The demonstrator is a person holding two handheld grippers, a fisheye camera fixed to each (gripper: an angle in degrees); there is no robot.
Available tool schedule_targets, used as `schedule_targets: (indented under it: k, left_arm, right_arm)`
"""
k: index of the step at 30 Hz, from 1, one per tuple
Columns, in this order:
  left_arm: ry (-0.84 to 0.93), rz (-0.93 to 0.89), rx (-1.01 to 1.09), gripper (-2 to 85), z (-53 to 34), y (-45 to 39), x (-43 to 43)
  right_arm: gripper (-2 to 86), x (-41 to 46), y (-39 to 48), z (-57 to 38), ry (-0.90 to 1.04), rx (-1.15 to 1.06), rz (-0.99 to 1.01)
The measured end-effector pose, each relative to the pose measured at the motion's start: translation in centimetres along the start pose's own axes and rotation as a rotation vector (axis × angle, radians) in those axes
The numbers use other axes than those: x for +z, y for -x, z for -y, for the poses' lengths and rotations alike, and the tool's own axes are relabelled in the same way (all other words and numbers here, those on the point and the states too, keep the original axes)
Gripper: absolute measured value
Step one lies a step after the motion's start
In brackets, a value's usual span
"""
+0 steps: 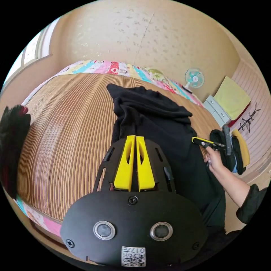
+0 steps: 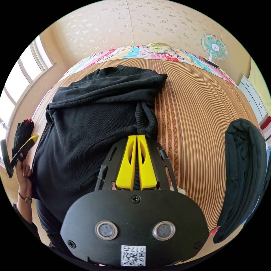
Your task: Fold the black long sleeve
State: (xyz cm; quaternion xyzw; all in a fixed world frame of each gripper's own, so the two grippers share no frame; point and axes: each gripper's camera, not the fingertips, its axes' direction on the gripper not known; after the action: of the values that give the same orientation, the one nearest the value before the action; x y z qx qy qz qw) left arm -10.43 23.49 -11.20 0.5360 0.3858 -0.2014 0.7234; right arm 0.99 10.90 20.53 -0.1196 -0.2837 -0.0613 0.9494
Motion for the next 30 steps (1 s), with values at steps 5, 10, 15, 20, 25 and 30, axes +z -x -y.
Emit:
schedule_targets:
  k: [5, 10, 15, 20, 25, 30]
  left_arm:
    - [0.075, -0.018, -0.185, 11.3, -7.3, 4.7, -7.8]
    - [0.243, -0.08, -0.221, 13.9, -9.0, 8.2, -8.6]
    - [0.287, -0.203, -0.235, 5.0, -8.3, 11.1, -9.2]
    - [0.262, -0.276, -0.248, 4.5, -7.9, 13.6, -11.9]
    - [0.262, -0.314, -0.276, 4.4, -8.0, 15.9, -14.0]
    - [0.227, -0.439, -0.343, 4.2, -7.7, 18.7, -16.1]
  right_arm:
    - [0.4, -1.8, 0.5, 0.6, 0.0, -0.005, -0.012]
    - [0.8, -4.8, -1.1, 1.5, 0.034, 0.018, 0.072]
    - [2.6, -13.6, -4.1, -0.8, 0.003, 0.08, 0.238]
    - [10.2, -23.3, -5.8, -9.9, -0.002, 0.042, 0.391]
    - [14.2, -24.9, -6.4, -17.7, 0.173, 0.022, 0.503]
    - [6.0, -28.0, -9.8, -20.0, 0.159, 0.055, 0.491]
